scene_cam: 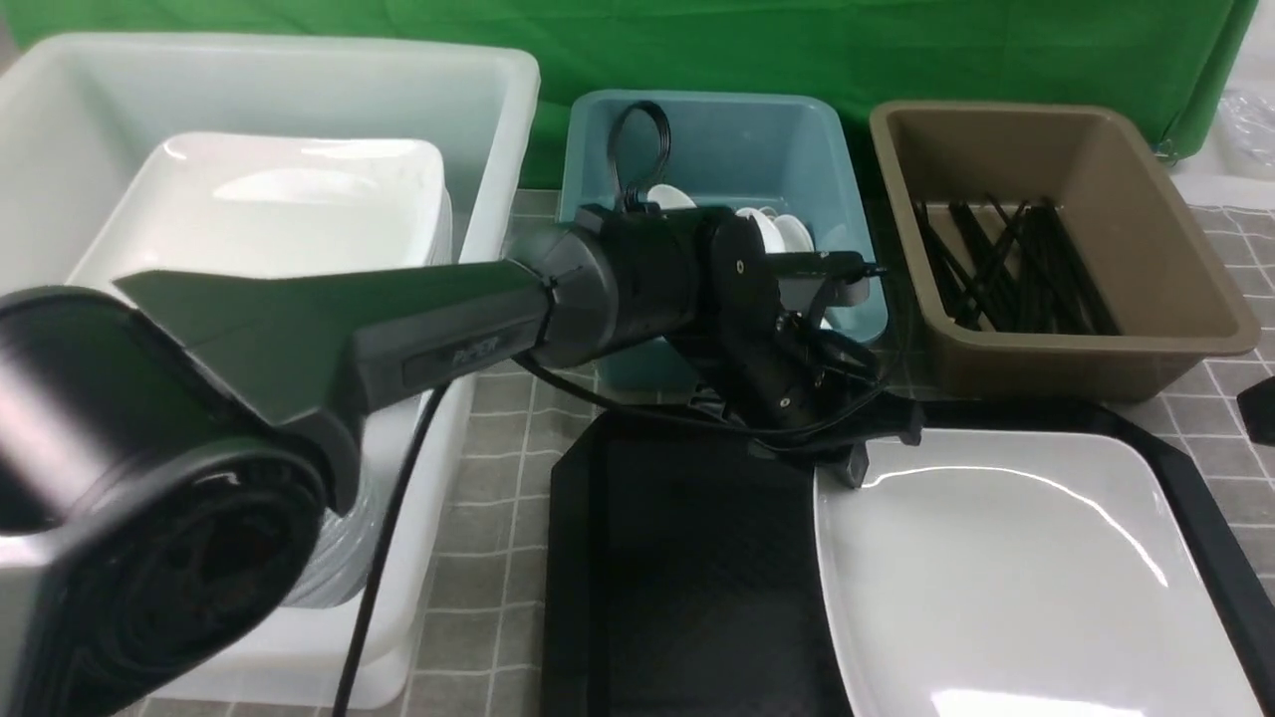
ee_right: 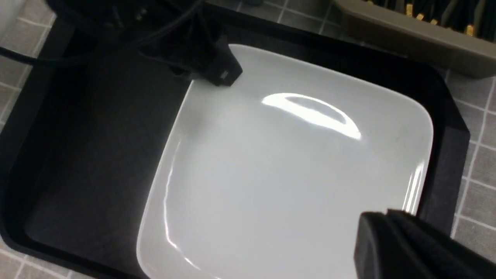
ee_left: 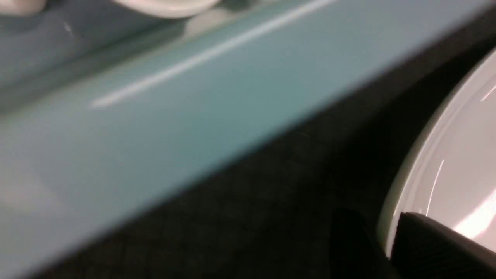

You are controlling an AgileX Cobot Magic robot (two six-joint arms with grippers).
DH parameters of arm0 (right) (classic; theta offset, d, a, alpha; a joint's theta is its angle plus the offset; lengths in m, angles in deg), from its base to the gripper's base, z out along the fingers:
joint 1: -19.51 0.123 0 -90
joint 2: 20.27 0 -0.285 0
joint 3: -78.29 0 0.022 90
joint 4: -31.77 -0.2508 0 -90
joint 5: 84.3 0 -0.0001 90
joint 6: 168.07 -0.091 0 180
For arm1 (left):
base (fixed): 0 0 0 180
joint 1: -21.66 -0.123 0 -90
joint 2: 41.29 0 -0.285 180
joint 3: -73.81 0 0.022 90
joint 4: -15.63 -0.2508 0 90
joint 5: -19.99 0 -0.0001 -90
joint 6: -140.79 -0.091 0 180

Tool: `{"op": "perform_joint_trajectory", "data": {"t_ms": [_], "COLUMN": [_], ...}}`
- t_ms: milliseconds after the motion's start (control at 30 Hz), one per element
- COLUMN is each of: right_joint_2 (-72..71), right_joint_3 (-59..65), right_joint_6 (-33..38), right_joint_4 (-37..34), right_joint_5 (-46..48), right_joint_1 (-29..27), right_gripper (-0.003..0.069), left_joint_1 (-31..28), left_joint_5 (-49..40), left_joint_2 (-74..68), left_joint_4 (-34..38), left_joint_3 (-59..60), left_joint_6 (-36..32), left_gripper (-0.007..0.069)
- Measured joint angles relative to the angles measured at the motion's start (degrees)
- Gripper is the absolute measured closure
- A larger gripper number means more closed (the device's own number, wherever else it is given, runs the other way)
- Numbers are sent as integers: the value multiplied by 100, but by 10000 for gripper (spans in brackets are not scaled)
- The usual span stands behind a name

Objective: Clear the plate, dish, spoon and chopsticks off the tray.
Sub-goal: Use the left arm to grab a plate from the dinner plate, then use the left arm to put the plate into the large storage box on the left

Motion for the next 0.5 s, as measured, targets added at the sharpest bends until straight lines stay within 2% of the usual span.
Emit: {"op": "perform_joint_trajectory", "data": {"t_ms": [133,300,333,500], "right_joint_2": [0,0,0,195], "right_joint_3": [-276,-879,-1059,-1611], "right_joint_6": [64,500,667,1161], "right_joint_4": [-397,-1397,-1767,-2713], "right_joint_5": [280,310,283,283], "right_joint_1": [0,0,0,8], "right_gripper": [604,608,621,633], "left_joint_1": [0,-49,-128,-762], "left_joint_5": [-334,-690,-793,-916], "left_joint_2": [657,1494,1789,2768], "left_joint_4": [-40,-396,-462,-318], "left_joint_3": [5,5,11,21], "left_joint_6": [-193,-283,-331,-380], "left_gripper": [574,599,598,598]}}
